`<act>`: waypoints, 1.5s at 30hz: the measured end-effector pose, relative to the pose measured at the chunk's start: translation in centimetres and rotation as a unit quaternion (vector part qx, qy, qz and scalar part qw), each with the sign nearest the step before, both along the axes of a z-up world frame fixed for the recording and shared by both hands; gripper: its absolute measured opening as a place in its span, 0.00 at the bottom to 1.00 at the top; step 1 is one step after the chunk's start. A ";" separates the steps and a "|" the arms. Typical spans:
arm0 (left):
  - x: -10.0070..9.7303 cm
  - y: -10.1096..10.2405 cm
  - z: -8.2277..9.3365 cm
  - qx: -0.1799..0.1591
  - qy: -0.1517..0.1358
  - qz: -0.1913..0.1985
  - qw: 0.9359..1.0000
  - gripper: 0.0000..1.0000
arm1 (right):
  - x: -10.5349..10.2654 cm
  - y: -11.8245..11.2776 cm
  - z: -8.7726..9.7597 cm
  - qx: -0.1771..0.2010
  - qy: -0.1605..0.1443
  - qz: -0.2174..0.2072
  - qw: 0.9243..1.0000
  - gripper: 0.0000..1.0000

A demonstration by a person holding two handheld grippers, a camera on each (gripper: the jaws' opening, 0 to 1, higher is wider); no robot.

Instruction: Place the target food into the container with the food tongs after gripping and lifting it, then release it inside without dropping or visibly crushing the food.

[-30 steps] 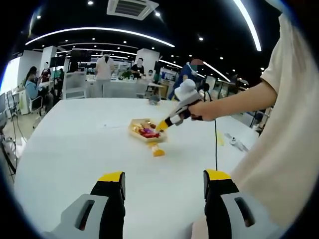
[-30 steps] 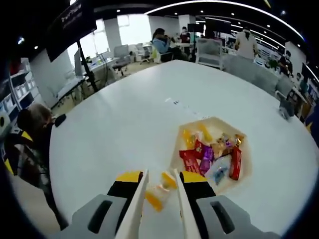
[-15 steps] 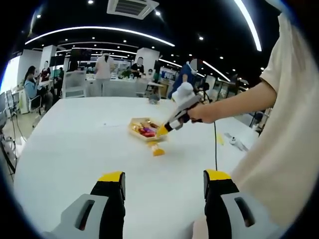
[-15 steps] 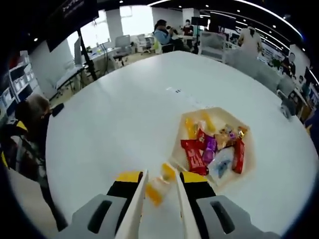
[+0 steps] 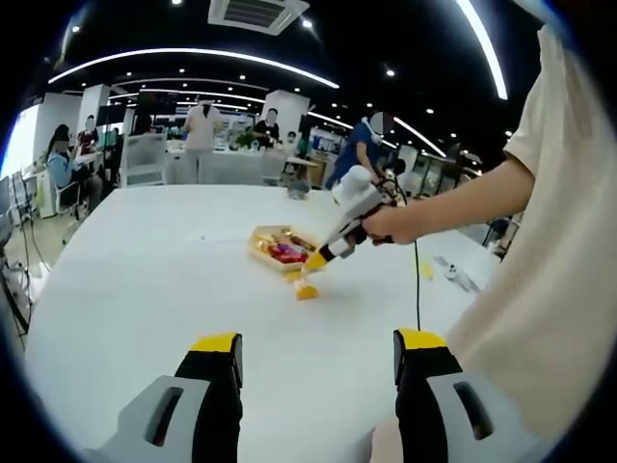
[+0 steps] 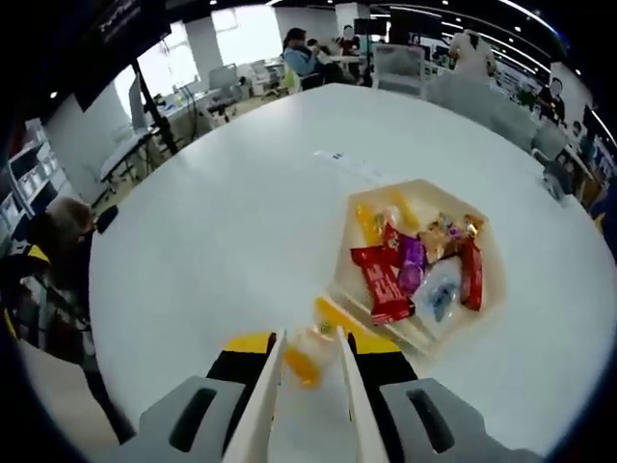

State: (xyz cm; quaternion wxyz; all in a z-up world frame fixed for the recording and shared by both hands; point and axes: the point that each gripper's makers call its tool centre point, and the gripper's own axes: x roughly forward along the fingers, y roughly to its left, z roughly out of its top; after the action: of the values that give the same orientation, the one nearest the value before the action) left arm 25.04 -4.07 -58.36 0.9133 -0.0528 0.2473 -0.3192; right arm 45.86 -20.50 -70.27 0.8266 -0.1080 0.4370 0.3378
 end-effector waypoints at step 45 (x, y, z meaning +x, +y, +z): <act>0.7 0.1 -0.9 0.007 0.016 0.002 1.000 0.63 | -0.2 0.1 -2.7 -0.007 0.049 -0.043 0.998 0.29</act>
State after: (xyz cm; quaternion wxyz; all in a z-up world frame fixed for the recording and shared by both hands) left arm 25.77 -3.94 -59.22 0.9103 -0.0517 0.2638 -0.3148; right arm 45.70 -20.41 -73.00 0.8172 -0.0782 0.4834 0.3041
